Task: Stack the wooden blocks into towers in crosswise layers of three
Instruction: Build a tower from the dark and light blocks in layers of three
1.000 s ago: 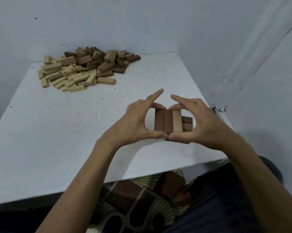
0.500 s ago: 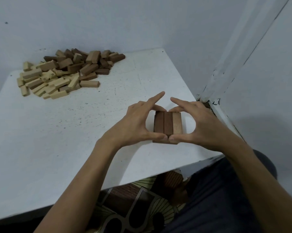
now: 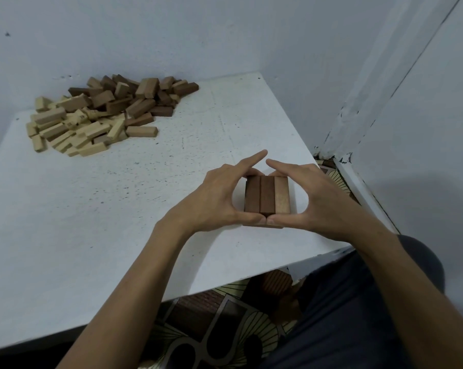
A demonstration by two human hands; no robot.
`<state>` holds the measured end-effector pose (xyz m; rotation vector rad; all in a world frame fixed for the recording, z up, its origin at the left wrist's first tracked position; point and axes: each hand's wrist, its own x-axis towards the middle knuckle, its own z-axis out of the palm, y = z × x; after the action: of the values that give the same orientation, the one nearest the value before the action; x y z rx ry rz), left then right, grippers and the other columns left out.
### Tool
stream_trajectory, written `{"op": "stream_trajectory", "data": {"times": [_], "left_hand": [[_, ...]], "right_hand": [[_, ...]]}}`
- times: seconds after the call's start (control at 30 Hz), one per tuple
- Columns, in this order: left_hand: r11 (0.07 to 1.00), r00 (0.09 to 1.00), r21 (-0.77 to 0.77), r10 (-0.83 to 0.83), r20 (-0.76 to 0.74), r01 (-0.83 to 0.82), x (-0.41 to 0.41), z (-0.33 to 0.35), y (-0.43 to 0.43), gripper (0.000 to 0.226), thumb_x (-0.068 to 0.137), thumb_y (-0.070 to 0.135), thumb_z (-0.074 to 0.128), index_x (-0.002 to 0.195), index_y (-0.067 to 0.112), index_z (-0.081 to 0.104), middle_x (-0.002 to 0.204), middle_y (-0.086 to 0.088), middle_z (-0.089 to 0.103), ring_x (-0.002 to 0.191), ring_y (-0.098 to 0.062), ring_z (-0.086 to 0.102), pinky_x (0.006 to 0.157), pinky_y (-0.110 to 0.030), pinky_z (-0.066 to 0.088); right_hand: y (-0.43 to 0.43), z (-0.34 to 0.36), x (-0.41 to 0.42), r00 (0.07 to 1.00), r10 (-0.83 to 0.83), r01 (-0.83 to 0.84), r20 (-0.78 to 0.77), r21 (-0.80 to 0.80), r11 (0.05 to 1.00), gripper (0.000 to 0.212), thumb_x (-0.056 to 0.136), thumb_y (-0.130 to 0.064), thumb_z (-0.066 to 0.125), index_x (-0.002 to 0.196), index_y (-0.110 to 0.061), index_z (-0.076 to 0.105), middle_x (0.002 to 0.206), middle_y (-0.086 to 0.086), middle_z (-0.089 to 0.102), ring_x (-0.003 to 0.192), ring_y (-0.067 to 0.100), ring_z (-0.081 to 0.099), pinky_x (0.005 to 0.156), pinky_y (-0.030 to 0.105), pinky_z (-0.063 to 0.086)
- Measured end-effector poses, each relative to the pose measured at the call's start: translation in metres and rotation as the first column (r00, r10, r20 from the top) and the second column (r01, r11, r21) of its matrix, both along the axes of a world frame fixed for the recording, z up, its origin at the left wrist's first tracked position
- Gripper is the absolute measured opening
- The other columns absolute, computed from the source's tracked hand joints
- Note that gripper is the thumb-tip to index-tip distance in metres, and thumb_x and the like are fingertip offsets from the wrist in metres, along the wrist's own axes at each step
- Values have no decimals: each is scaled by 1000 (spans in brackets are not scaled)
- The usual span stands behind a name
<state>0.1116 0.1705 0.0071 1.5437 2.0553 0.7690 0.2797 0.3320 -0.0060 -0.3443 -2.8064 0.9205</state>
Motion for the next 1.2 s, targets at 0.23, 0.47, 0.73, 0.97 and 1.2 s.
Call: {"op": "stream_trajectory", "data": {"times": [0.23, 0.47, 0.73, 0.97, 1.2], "left_hand": [[1000, 1000, 12, -10, 3, 10, -1, -3, 1, 106, 73, 44, 84, 155, 41, 18, 136, 15, 52, 126, -7, 44, 111, -38, 32], [999, 999, 28, -32, -17, 32, -1, -5, 1, 106, 73, 45, 83, 155, 39, 17, 135, 10, 55, 125, -11, 47, 109, -41, 36], [997, 998, 47, -52, -38, 54, -2, -8, 2, 106, 73, 42, 84, 156, 37, 17, 133, 8, 57, 122, -12, 50, 107, -42, 38], [997, 998, 46, -58, -26, 59, -3, -8, 2, 107, 73, 42, 84, 156, 38, 15, 133, 9, 56, 122, -14, 50, 107, -44, 38], [997, 998, 48, -61, -11, 62, -3, -5, 1, 109, 71, 47, 82, 155, 44, 11, 140, 11, 51, 129, -10, 44, 111, -44, 34]], "right_hand": [[-1, 0, -1, 1000, 2, -2, -1, -13, 1000, 101, 66, -65, 69, 152, -27, 31, 139, -11, 52, 124, 9, 41, 99, 24, 30], [-1, -3, -1, 999, -6, 6, -38, 8, 1000, 110, 60, -74, 67, 153, -24, 32, 134, -6, 57, 121, 13, 45, 100, 31, 36], [-2, -6, -2, 997, 5, 0, -77, 64, 998, 109, 63, -71, 69, 152, -19, 35, 131, -3, 59, 117, 16, 47, 98, 33, 38], [-3, -7, -2, 995, 10, -4, -96, 59, 998, 106, 66, -72, 68, 151, -18, 36, 130, -1, 59, 116, 15, 48, 97, 30, 36], [-5, -6, 0, 994, 16, -10, -108, 51, 999, 109, 66, -74, 67, 154, -24, 29, 137, -6, 53, 123, 12, 45, 104, 33, 38]]}}
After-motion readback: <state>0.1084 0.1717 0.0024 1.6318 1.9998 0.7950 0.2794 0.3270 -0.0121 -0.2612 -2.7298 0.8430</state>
